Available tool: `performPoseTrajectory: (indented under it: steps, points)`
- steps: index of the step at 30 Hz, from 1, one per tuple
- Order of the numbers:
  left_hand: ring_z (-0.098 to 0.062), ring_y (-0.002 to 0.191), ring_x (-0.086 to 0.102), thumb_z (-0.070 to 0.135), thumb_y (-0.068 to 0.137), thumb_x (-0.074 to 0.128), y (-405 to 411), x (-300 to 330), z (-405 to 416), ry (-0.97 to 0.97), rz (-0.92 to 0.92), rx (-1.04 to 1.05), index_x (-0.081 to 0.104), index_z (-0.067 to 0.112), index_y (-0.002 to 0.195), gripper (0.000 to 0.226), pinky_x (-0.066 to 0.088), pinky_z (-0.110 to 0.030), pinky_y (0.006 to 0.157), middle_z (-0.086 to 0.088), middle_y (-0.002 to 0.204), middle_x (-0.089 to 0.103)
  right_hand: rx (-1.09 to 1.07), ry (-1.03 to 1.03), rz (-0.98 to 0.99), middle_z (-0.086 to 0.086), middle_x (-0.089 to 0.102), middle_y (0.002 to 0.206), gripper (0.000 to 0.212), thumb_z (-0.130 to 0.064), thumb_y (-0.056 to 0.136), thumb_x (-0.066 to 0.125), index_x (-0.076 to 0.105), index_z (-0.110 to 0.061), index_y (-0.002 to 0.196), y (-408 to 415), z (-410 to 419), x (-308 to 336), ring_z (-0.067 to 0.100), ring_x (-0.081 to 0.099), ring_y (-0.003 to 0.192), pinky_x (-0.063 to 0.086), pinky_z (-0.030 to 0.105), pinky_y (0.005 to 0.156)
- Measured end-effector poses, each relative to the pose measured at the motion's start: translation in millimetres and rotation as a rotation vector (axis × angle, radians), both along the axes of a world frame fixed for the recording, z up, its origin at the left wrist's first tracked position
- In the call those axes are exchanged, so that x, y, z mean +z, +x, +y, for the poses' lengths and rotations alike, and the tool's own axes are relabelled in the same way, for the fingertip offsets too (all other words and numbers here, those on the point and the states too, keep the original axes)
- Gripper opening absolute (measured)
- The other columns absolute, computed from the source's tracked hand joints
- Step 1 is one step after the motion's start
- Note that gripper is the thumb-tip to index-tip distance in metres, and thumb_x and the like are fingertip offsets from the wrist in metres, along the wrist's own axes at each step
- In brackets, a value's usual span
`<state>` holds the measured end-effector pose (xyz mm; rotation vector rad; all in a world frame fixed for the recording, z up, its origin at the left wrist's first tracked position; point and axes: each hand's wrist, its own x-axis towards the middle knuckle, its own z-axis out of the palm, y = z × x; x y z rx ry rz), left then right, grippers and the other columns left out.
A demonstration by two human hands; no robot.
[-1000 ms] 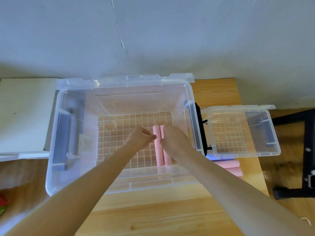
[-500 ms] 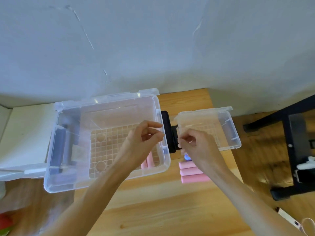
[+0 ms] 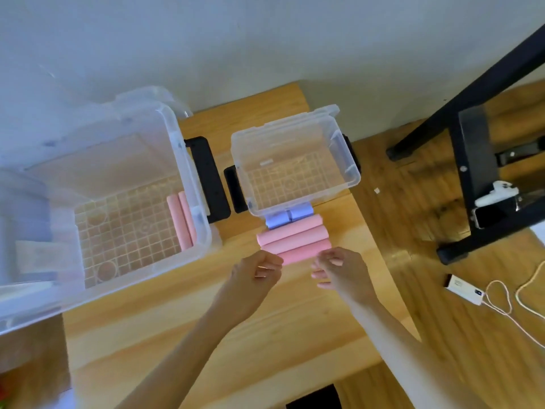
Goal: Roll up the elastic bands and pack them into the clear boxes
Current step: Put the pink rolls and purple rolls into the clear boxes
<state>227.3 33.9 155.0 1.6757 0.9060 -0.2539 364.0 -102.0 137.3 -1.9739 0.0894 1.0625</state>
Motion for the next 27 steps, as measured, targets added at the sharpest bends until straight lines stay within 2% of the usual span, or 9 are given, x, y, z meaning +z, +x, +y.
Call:
performPoseTrajectory:
  steps: [2, 4, 8, 11, 13, 17, 22, 25, 27]
  points:
    - [-0.002, 0.105, 0.063, 0.012, 0.096, 0.059, 0.3, -31.1, -6.6, 0.128, 0.001, -0.025, 0.065, 0.03, 0.11, 0.023, 0.048, -0.013, 0.085, 0.016, 0.114, 0.067, -0.145, 0.022, 0.093, 0.017, 0.071, 0.093, 0.004, -0.007, 0.095, 0.062, 0.064, -0.007, 0.099, -6.9, -0.5, -17.2, 0.021, 0.07, 0.072, 0.06, 0.025, 0.061]
    - [-0.008, 0.114, 0.058, 0.012, 0.098, 0.057, 2.2, -51.8, -11.8, 0.256, 0.01, -0.091, 0.062, 0.026, 0.125, 0.031, 0.049, -0.026, 0.095, 0.013, 0.127, 0.061, -0.273, 0.026, 0.165, 0.017, 0.071, 0.096, 0.013, -0.006, 0.095, 0.063, 0.064, -0.004, 0.108, -13.3, 3.0, -33.4, 0.021, 0.071, 0.075, 0.06, 0.022, 0.06]
    - [-0.023, 0.118, 0.055, 0.008, 0.096, 0.056, 4.8, -73.9, -18.3, 0.454, 0.052, -0.241, 0.055, 0.02, 0.136, 0.042, 0.05, -0.035, 0.088, 0.003, 0.137, 0.054, -0.453, 0.022, 0.284, 0.014, 0.072, 0.093, 0.017, -0.011, 0.092, 0.069, 0.065, -0.006, 0.107, -23.1, 16.8, -50.6, 0.02, 0.071, 0.078, 0.061, 0.022, 0.066]
    - [-0.03, 0.105, 0.056, 0.0, 0.087, 0.065, 5.5, -86.6, -24.1, 0.547, 0.011, -0.28, 0.061, 0.011, 0.128, 0.042, 0.055, -0.042, 0.08, -0.008, 0.122, 0.057, -0.517, 0.018, 0.329, 0.011, 0.072, 0.083, 0.017, -0.019, 0.088, 0.075, 0.069, -0.004, 0.093, -28.5, 25.8, -58.3, 0.02, 0.069, 0.073, 0.061, 0.023, 0.067]
    - [-0.03, 0.099, 0.056, -0.001, 0.084, 0.07, 6.9, -92.9, -27.1, 0.599, 0.012, -0.292, 0.064, 0.01, 0.124, 0.042, 0.056, -0.04, 0.075, -0.011, 0.113, 0.057, -0.543, -0.002, 0.325, 0.011, 0.071, 0.079, 0.021, -0.02, 0.088, 0.075, 0.07, 0.001, 0.089, -31.3, 29.5, -63.9, 0.02, 0.067, 0.071, 0.06, 0.024, 0.066]
    - [-0.026, 0.098, 0.057, 0.007, 0.075, 0.081, 9.8, -97.9, -28.7, 0.665, 0.041, -0.311, 0.065, 0.014, 0.12, 0.048, 0.054, -0.033, 0.068, -0.008, 0.112, 0.057, -0.549, -0.047, 0.32, 0.01, 0.073, 0.079, 0.013, -0.014, 0.089, 0.073, 0.072, -0.001, 0.089, -32.9, 29.9, -70.0, 0.019, 0.071, 0.071, 0.06, 0.028, 0.068]
    - [-0.022, 0.061, 0.061, 0.001, 0.046, 0.093, 13.8, -101.3, -29.5, 0.76, -0.007, -0.339, 0.064, 0.01, 0.098, 0.06, 0.049, -0.03, 0.052, -0.003, 0.084, 0.061, -0.555, -0.047, 0.342, 0.01, 0.075, 0.078, 0.006, -0.011, 0.088, 0.071, 0.072, -0.005, 0.089, -34.4, 28.8, -66.9, 0.018, 0.072, 0.07, 0.062, 0.029, 0.068]
    - [-0.025, 0.065, 0.063, -0.004, 0.052, 0.088, 13.5, -104.7, -35.8, 0.698, -0.017, -0.283, 0.061, 0.012, 0.1, 0.057, 0.046, -0.03, 0.052, -0.004, 0.086, 0.061, -0.549, -0.048, 0.34, 0.009, 0.075, 0.078, 0.003, -0.011, 0.088, 0.072, 0.071, -0.008, 0.087, -35.8, 24.9, -66.6, 0.019, 0.072, 0.074, 0.061, 0.031, 0.073]
    - [-0.027, 0.076, 0.064, 0.001, 0.069, 0.081, 10.7, -104.7, -43.1, 0.61, 0.022, -0.25, 0.062, 0.015, 0.112, 0.048, 0.044, -0.032, 0.059, -0.004, 0.096, 0.06, -0.552, -0.041, 0.335, 0.007, 0.074, 0.074, 0.004, -0.011, 0.088, 0.072, 0.07, -0.009, 0.086, -37.6, 21.0, -66.2, 0.019, 0.071, 0.075, 0.061, 0.034, 0.078]
